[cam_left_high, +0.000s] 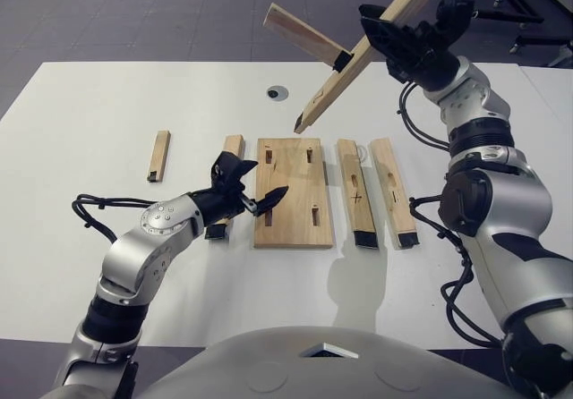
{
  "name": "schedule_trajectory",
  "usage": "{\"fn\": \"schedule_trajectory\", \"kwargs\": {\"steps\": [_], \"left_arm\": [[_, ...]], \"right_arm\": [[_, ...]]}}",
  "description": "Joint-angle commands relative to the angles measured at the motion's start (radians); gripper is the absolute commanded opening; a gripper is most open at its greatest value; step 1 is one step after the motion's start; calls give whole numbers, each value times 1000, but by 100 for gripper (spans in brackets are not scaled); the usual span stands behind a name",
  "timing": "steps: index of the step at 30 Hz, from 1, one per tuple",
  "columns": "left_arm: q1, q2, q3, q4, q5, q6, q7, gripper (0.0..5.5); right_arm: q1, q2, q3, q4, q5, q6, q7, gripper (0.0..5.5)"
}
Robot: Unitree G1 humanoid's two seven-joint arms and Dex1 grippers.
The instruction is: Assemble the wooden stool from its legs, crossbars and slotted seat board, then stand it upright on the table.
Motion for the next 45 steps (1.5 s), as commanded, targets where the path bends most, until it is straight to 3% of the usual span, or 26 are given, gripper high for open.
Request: {"fn": "schedule_trajectory", "kwargs": {"steps": [1, 6, 20, 31, 39, 43, 45], "left_arm": [[43, 62, -6, -93, 31, 28, -6, 465], [85, 103, -64, -61, 126, -15, -10, 465], [89, 42, -128, 79, 263, -113, -10, 465], [115, 120, -34, 152, 279, -168, -86, 465], [116, 117, -37, 177, 292, -205, -99, 465], [52, 83, 74, 135, 152, -119, -114, 465], [-9, 60, 161, 110, 50, -54, -118, 465]], "right_arm": [[17, 7, -5, -46, 15, 14, -18, 206], [49, 17, -2, -90, 19, 31, -34, 206], [107, 41, 14, -199, 47, 86, -52, 206], [133, 27, 22, -225, 52, 99, -59, 206], [144, 31, 25, -252, 53, 107, -68, 206], [140, 10, 30, -271, 33, 112, -138, 206], [132, -9, 59, -286, -28, 112, -263, 206]]}}
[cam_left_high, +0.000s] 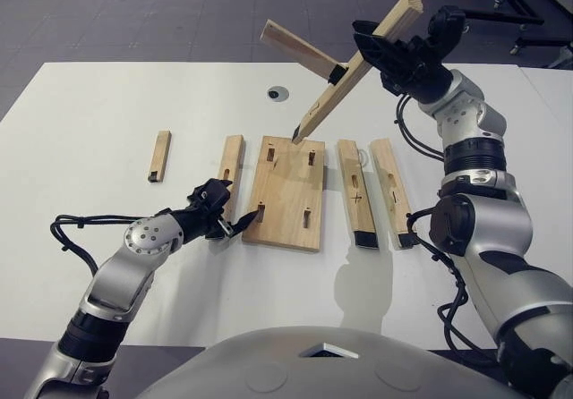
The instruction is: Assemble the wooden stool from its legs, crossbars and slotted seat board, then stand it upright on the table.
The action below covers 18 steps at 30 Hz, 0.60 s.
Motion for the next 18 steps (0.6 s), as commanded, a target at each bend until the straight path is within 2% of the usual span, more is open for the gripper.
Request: {"fn": "schedule_trajectory", "kwargs": {"steps": [1, 3, 6, 18], "left_arm": [[-106, -28, 133, -45, -146, 105, -11, 465], [-113, -23, 144, -35, -154, 114, -10, 465], [-102, -25, 138, -30, -151, 115, -7, 465], [-102, -41, 119, 16, -135, 94, -7, 465]], "right_arm": [[-8, -43, 43, -44, -94, -18, -206, 206], [13, -59, 76, -60, -145, -48, -258, 206], [68, -76, 120, -87, -174, -63, -238, 206], [38, -83, 112, -42, -91, -56, -100, 206]]}}
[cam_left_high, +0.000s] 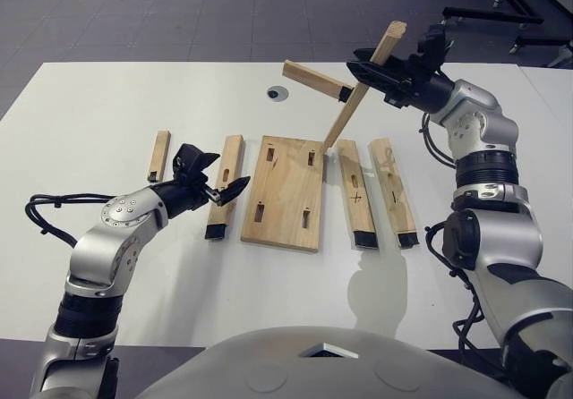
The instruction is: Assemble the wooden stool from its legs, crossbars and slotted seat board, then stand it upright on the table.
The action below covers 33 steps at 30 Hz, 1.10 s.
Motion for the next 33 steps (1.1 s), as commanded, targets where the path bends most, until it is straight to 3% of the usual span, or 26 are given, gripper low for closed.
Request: {"fn": "schedule_trajectory", "kwargs": {"steps": [1, 11, 33], "left_arm": [[3, -1, -6, 12, 10, -7, -4, 465], [9, -2, -14, 18, 22, -11, -9, 465], [36, -16, -29, 5, 30, -13, -14, 465]], "right_arm": [[-37, -3, 7, 25, 9, -37, 67, 206], [-47, 61, 10, 97, 20, -150, 153, 206], [-102, 25, 17, 249, -35, -203, 228, 206]]}}
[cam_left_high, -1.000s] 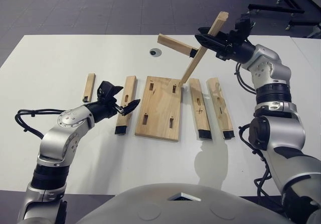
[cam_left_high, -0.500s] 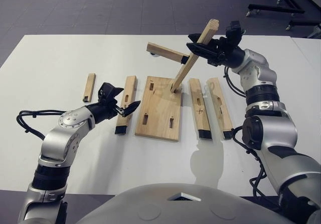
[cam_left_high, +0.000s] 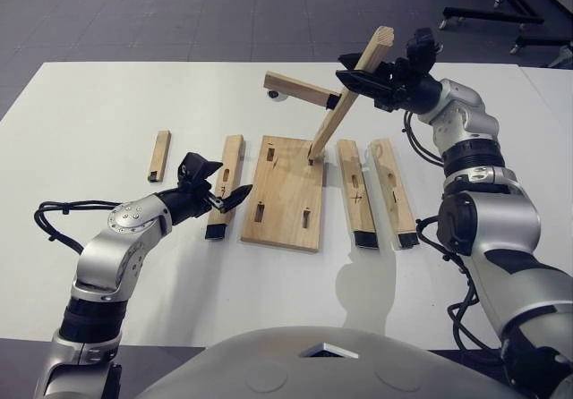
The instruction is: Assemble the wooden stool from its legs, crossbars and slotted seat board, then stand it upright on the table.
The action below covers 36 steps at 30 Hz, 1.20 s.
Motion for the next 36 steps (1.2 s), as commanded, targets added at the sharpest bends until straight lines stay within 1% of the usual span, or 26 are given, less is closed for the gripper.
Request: {"fn": "schedule_trajectory", "kwargs": {"steps": [1, 18, 25, 36], "left_arm": [[3, 0, -11, -4, 9, -6, -3, 465], [4, 0, -21, 1, 13, -14, -6, 465], [-3, -6, -28, 4, 14, -16, -8, 465], [4, -13, -33, -7, 12, -11, -4, 465]], "right_arm": [[-3, -13, 1, 10, -17, -14, 8, 206], [7, 8, 23, 35, -42, -25, 32, 206], [-39, 6, 27, 78, -56, -43, 22, 206], [-59, 13, 28, 114, -69, -58, 24, 206]]}}
